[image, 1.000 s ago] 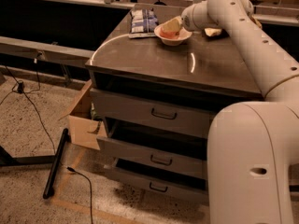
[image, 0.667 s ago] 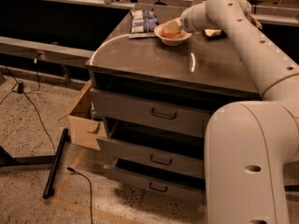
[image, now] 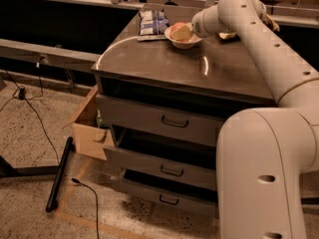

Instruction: Pick apple from paper bowl and place on counter

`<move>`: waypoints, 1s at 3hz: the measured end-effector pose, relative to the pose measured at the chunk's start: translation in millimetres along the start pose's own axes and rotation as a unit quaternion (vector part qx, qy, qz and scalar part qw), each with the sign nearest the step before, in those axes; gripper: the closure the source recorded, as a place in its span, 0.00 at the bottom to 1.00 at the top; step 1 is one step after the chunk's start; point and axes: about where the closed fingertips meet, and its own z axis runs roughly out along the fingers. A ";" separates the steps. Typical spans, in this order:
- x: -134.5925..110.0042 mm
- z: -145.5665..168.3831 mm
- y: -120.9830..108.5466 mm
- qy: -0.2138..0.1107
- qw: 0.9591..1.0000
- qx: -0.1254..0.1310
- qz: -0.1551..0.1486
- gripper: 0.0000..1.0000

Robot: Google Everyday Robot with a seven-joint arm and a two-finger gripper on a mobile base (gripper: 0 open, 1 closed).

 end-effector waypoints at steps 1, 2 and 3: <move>6.9 6.8 3.5 0.012 1.000 -0.003 -0.004 0.35; 9.6 13.2 6.3 0.018 1.000 -0.007 -0.008 0.43; 11.1 17.8 7.3 0.021 1.000 -0.009 -0.012 0.61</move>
Offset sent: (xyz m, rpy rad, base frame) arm 0.0071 0.0058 -0.0146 -0.0404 0.0284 0.0204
